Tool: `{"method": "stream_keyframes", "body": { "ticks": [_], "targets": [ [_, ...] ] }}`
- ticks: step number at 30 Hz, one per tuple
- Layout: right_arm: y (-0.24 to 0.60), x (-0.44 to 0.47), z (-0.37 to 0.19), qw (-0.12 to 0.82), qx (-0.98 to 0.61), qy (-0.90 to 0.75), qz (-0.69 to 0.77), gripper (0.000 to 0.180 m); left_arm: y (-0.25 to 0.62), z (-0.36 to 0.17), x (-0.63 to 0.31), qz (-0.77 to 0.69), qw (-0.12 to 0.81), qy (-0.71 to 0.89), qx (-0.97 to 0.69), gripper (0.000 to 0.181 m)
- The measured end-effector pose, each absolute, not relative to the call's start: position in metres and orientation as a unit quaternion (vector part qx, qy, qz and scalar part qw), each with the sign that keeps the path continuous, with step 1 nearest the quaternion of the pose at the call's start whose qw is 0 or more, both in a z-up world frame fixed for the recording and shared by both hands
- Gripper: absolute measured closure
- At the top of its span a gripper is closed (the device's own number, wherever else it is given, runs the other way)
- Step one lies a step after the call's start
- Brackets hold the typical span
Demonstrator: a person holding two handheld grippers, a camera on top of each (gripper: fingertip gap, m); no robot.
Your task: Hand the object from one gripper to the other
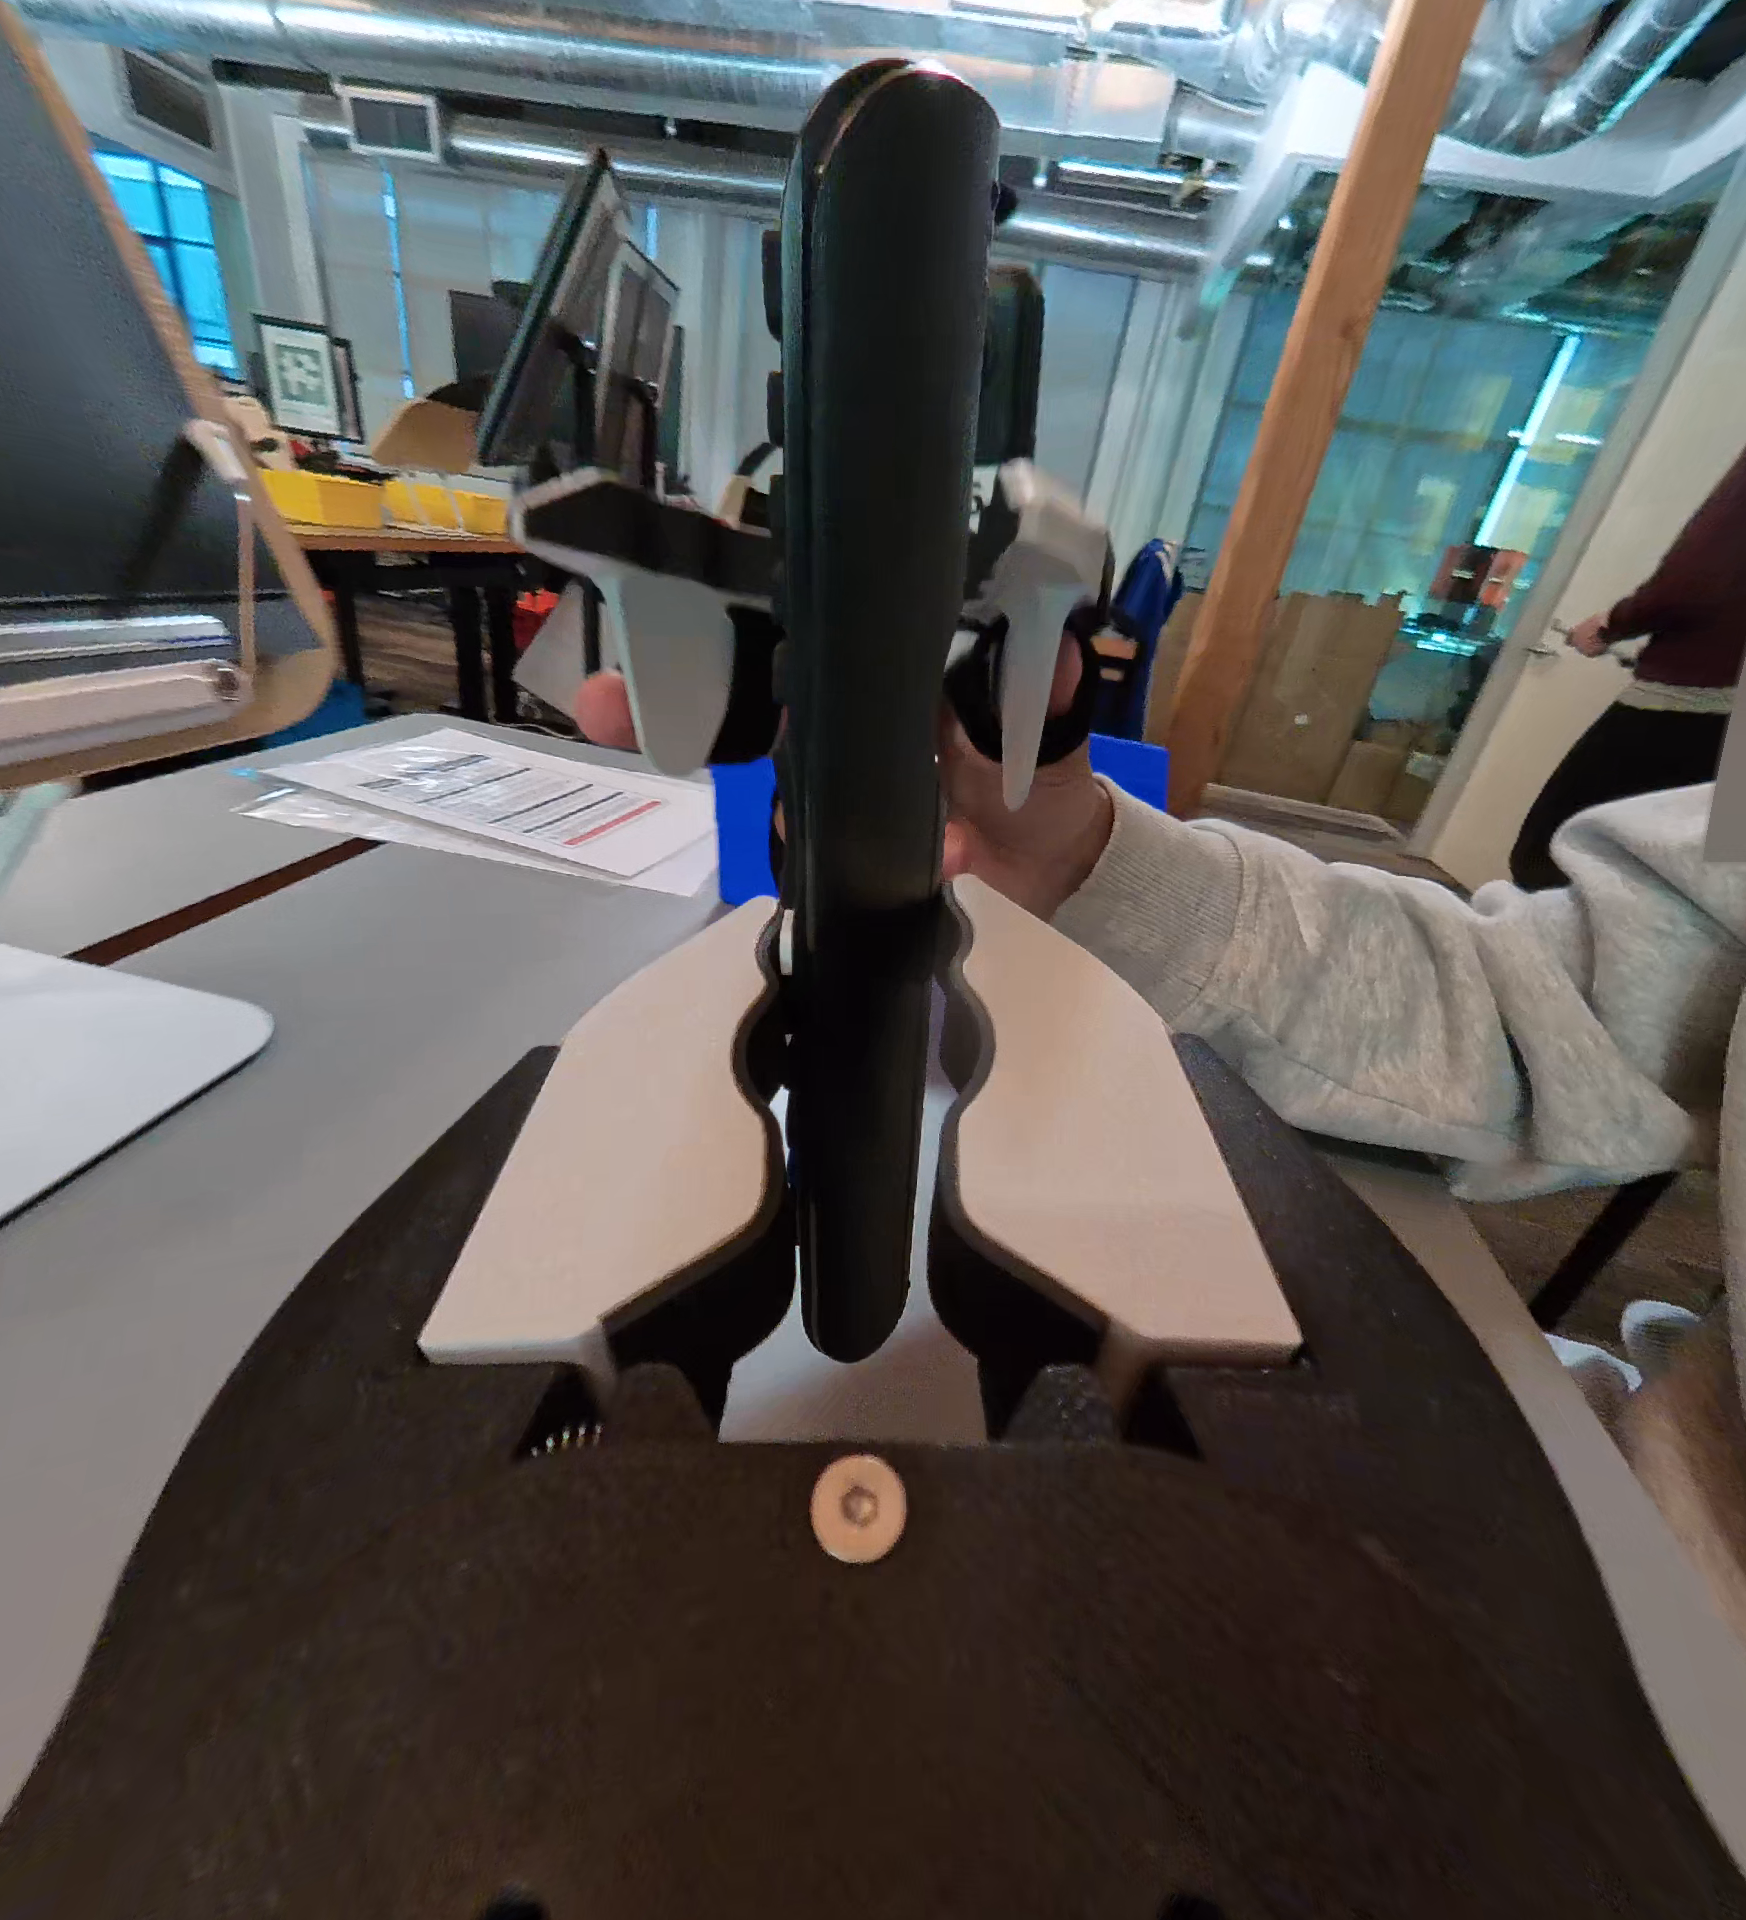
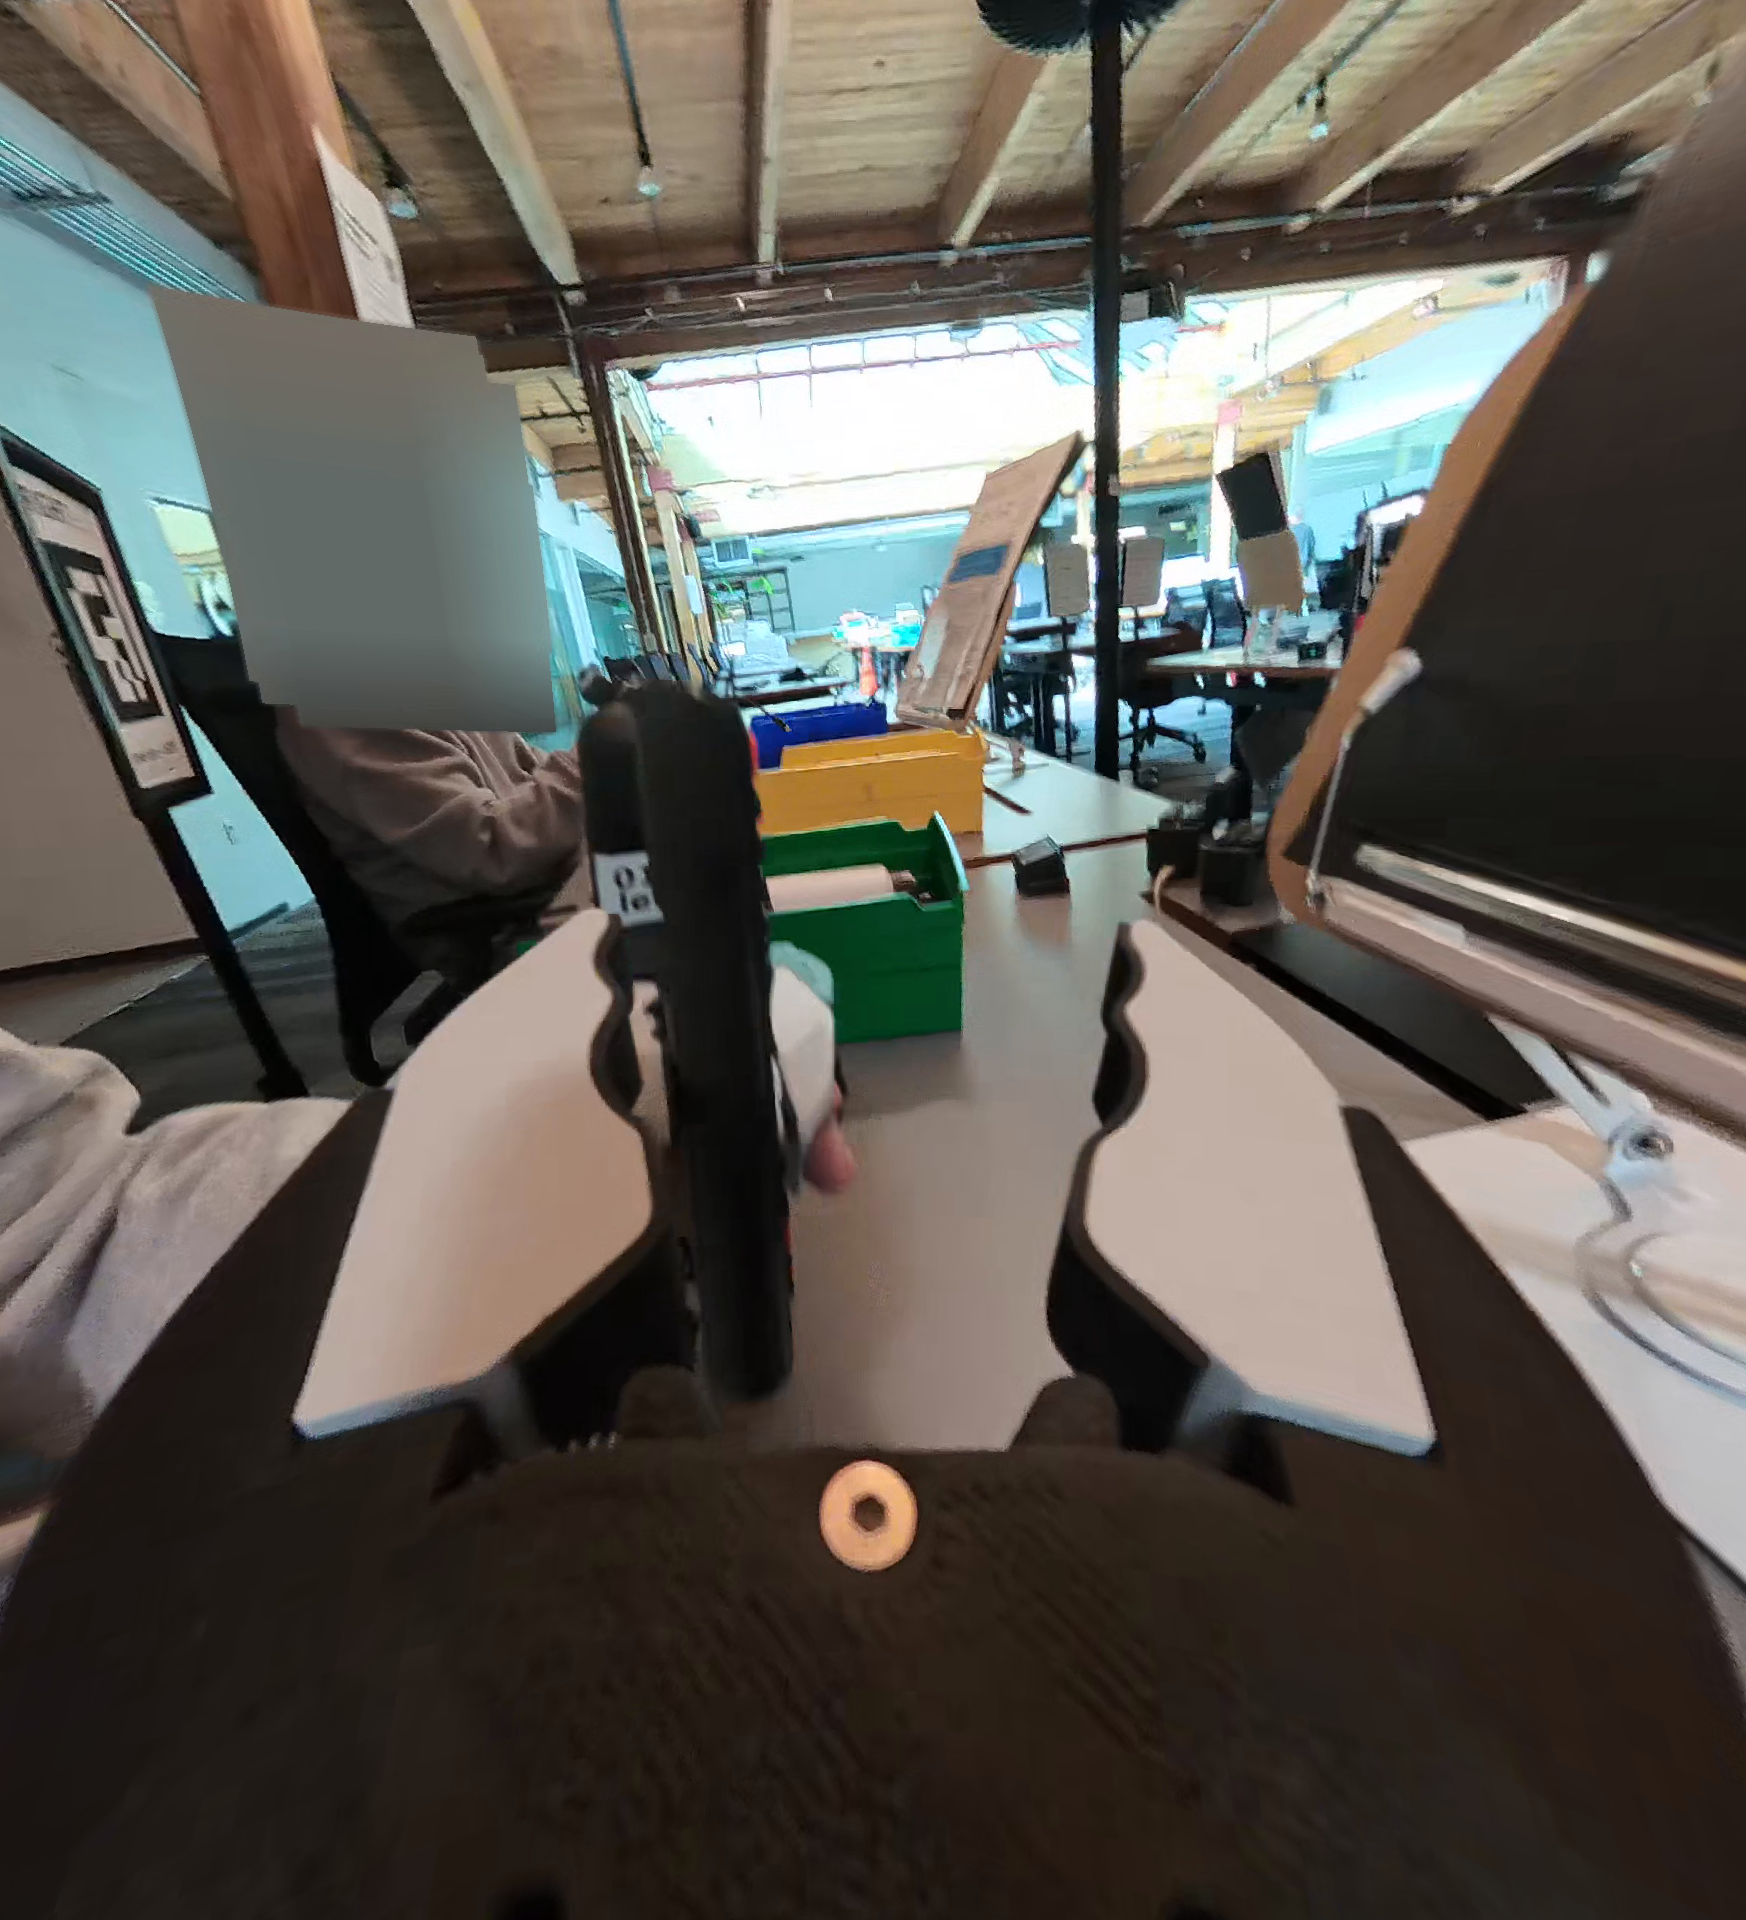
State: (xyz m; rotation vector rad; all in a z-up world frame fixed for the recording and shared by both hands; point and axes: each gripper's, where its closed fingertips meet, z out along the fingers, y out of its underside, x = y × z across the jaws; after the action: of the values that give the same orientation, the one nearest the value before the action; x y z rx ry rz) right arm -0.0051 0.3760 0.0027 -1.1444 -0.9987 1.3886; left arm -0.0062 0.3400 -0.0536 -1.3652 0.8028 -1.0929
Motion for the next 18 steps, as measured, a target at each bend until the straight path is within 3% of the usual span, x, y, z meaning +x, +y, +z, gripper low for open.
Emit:
{"method": "stream_keyframes", "body": {
  "ticks": [11,18],
  "targets": [
    [0.355,-0.054,-0.085,0.404,-0.53,-0.486,0.566,0.113,0.352,-0.042,-0.045,-0.444,0.6,0.303,-0.593,0.155],
    [0.331,-0.068,-0.092,0.392,-0.503,-0.52,0.568,0.136,0.348,-0.041,-0.034,-0.445,0.594,0.314,-0.592,0.155]
  ]
}}
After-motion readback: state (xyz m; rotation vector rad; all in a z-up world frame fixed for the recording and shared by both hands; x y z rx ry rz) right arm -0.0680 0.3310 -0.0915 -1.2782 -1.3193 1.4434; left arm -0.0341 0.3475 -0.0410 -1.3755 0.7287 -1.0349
